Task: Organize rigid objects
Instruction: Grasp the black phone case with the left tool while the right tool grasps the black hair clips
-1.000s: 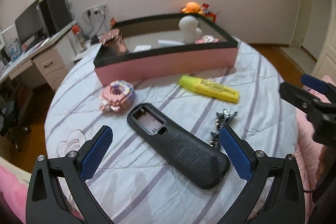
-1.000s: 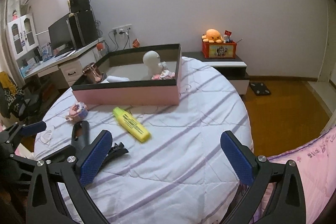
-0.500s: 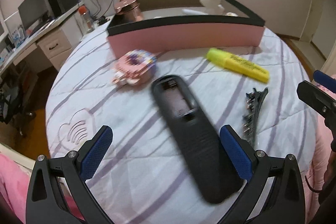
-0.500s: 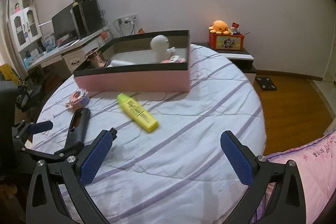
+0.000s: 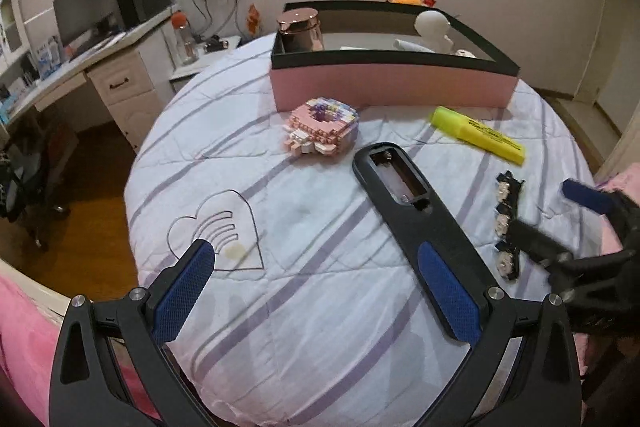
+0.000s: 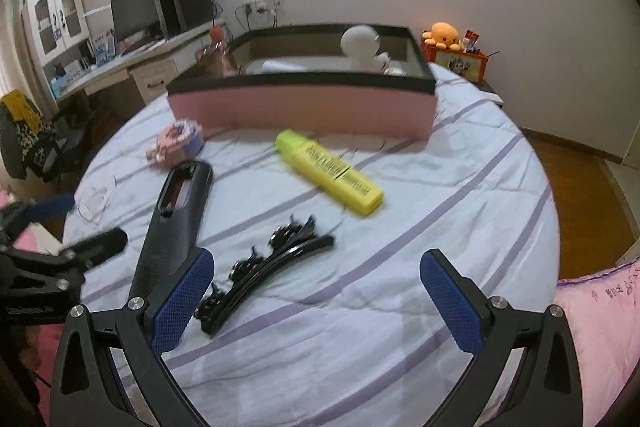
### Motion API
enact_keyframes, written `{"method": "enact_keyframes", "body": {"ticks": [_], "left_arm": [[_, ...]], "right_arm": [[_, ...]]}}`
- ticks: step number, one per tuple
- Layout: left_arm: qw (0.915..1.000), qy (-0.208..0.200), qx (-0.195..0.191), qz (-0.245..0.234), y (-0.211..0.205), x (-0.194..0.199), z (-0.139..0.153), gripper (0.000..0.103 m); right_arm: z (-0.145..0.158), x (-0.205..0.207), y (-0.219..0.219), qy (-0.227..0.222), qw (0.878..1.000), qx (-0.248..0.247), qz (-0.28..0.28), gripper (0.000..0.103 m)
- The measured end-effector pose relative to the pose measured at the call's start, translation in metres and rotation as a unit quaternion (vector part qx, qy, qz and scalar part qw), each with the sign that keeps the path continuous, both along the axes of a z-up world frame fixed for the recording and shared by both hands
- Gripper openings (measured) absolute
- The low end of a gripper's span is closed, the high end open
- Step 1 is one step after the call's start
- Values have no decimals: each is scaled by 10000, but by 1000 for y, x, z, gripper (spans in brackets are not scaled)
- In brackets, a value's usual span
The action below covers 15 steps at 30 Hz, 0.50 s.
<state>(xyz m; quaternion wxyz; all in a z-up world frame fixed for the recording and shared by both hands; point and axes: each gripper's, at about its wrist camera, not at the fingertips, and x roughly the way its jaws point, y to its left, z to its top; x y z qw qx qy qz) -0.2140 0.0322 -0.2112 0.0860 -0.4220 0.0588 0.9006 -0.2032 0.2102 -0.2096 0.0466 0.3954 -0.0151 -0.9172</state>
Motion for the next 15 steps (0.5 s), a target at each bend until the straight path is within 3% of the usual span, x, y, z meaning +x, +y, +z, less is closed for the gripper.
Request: {"method": "enact_keyframes", "body": {"ticks": [5,11,12,14,15], "left_arm": [[9999,7,80,-135,7,3,2,103],[9992,-8,171,-361,33,4,-2,103],[9991,13,177,-393,37,4,-2,103],[9988,78,192,-454,48,4,-3,103],[9987,46,165,-490,55,1,-6,103]], "right_arm": [[-14,-1,-12,-203,9996,176,63,103],[-11,7,1,-35,9973,722,-143,103],[-10,8,6,-10,9968,775,-176,101],[-9,9,20,12,9978,652,-130,88],[-10,9,27,-29,9982,574,-152,74]]}}
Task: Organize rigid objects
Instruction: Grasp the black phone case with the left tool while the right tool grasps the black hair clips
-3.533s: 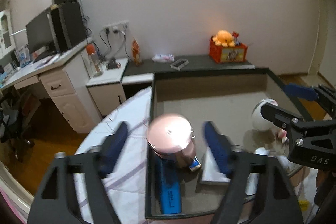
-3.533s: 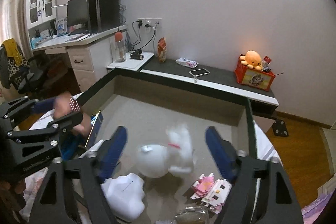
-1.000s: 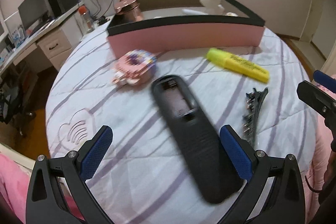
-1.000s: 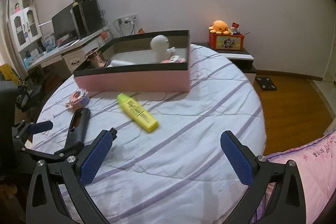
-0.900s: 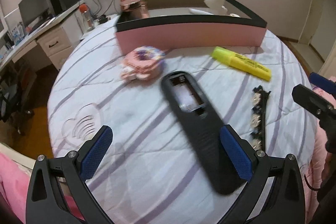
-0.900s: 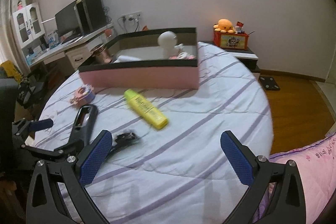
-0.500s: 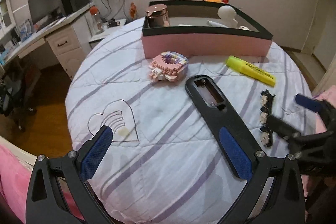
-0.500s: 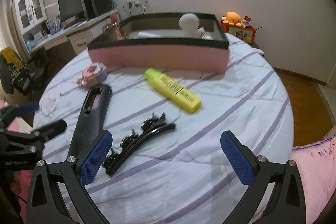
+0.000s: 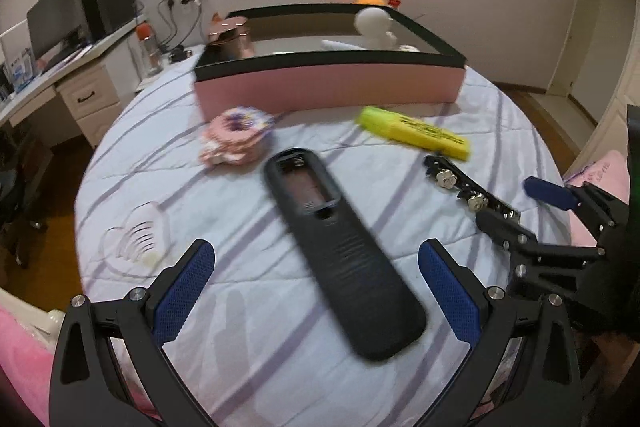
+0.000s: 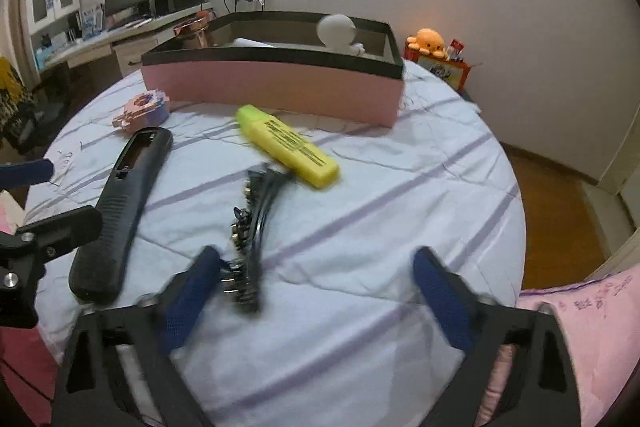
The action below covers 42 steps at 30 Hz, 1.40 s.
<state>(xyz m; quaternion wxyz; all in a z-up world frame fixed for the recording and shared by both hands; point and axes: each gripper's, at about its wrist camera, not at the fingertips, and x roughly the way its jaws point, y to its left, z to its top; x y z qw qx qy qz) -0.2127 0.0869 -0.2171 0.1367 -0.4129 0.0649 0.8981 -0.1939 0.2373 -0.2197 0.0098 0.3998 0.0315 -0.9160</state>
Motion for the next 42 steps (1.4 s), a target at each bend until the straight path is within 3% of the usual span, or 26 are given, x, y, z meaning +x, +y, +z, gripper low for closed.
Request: {"method": "enact_keyframes", "body": {"ticks": [1,6,11,17,19,20,24,28,35,38,42], "left_arm": [[9999,-64,-86,27,6,-3,-4,103],[9985,-264,-451,153,19,-14,-25,103],[9992,-217,-323,55,1,-15,-25,103],[9979,-161,-588,206,-23,-9,-22,103],[9986,-189,-458,202,-27,-10,-21,102],[9988,-188,-418,180,-25,-10,-21,98],[9994,-60,-294,-156,-14,-9,-22,79],[9992,160,-164,-313,-6,-12,-25,68],[9983,281,-130,-485,-4,-8,-23,46],[9985,205,57,-499,-9,-11,-22,44],[9982,307,-56,-509,-4,-9,-25,45]], "right_arm": [[-2,0,7,-42,10000,-41,-45,70],[0,-2,17,-15,9998,-220,19,70],[0,-2,15,33,9992,-343,217,70],[-2,-7,8,34,9977,-500,459,70],[-1,-9,5,37,9973,-512,526,70],[-1,-10,2,25,9970,-524,566,69],[-2,-16,-6,-14,9967,-451,667,42],[-2,-19,-10,-83,9959,-449,778,21],[-6,-21,-19,-69,9958,-295,864,19],[-6,-23,-21,-51,9961,-237,845,19],[-6,-23,-22,-38,9964,-185,821,19]]}}
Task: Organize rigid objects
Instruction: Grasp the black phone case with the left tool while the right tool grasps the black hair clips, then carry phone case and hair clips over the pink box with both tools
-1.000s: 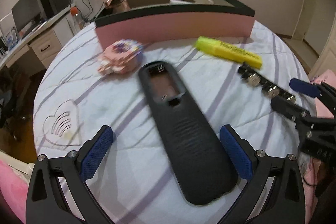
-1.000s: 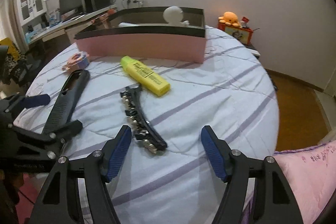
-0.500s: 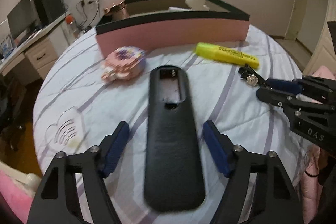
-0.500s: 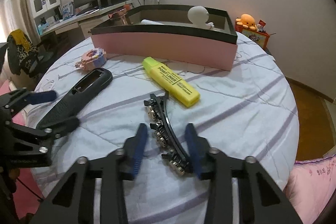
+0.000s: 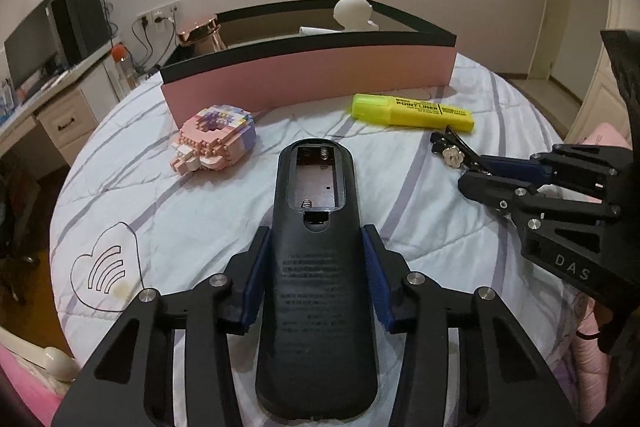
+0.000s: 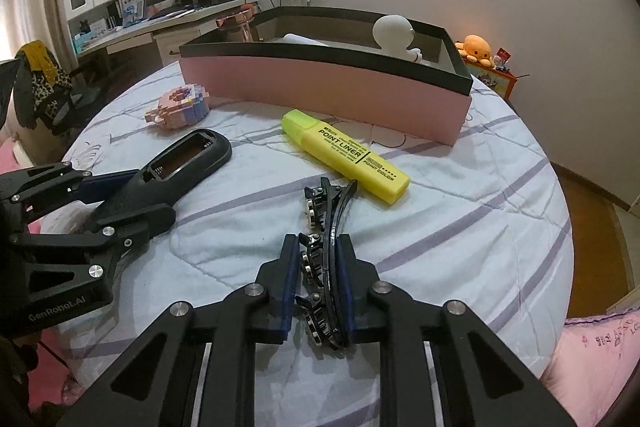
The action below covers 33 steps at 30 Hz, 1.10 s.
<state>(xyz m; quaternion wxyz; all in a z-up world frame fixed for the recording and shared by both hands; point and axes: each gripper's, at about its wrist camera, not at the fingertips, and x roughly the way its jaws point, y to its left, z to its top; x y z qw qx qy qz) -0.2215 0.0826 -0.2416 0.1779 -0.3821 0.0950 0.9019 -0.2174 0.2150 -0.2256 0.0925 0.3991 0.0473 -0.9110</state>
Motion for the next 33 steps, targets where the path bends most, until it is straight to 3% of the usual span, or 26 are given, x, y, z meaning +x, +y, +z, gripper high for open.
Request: {"method": "enact_keyframes", "body": {"ticks": [5,14,19,26,33], "left_arm": [[10000,-63,37,11,0,-3,0,48],[10000,-33,-78,35,2,1,3,44],[10000,2,27,-47,-3,7,11,44],[9996,229,163,60,-14,13,37,44],[9964,749,253,314,-28,18,80,44]], "right_arm": [[0,0,2,-3,10000,-86,-46,19],[0,1,4,73,9999,-155,-2,19],[4,6,7,103,9990,-442,29,18],[20,12,9,249,9941,-1045,118,18],[58,18,8,754,9909,-1097,188,18]]}}
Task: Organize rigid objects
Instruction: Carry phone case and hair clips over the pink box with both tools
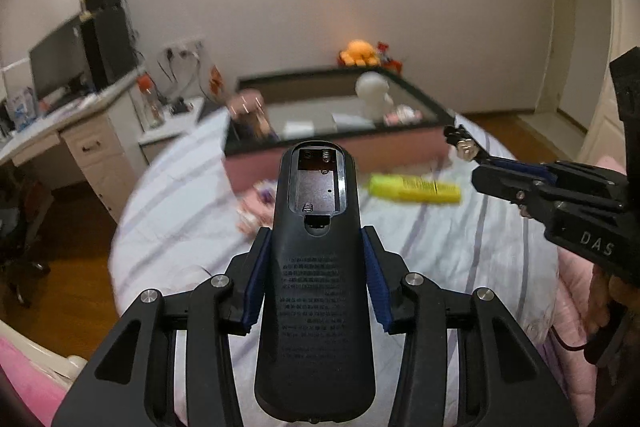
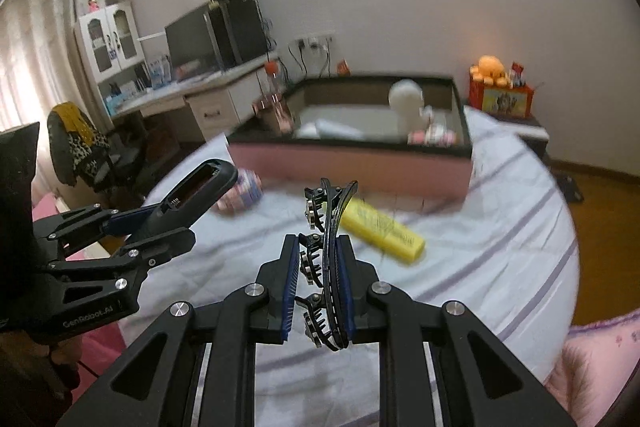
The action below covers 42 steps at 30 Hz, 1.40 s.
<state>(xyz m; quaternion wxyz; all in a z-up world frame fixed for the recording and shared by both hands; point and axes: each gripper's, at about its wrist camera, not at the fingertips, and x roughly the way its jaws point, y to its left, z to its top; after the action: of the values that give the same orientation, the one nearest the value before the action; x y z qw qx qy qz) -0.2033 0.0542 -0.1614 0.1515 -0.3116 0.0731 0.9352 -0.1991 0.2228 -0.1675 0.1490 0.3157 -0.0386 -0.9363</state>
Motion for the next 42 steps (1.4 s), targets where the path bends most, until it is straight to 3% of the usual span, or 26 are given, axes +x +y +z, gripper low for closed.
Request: {"method": "enact_keyframes", "body": {"ticks": [11,21,33,42], "left_arm": [[9964,808,203,151,-9,1,73,44],[9851,1626,85,563,-21,-2,125,44],[9783,1855,157,913,-31,-44,138,44],[9841,1645,40,673,-6,-108,122,44]], "right_arm": [[76,7,-11,1112,9907,578,-524,18],[123,10,-17,1815,9797,619,-591,18],[137,-22,-18,2033,9768,516,-432,19],[121,-70,-17,1790,9818,552,-297,19]]}}
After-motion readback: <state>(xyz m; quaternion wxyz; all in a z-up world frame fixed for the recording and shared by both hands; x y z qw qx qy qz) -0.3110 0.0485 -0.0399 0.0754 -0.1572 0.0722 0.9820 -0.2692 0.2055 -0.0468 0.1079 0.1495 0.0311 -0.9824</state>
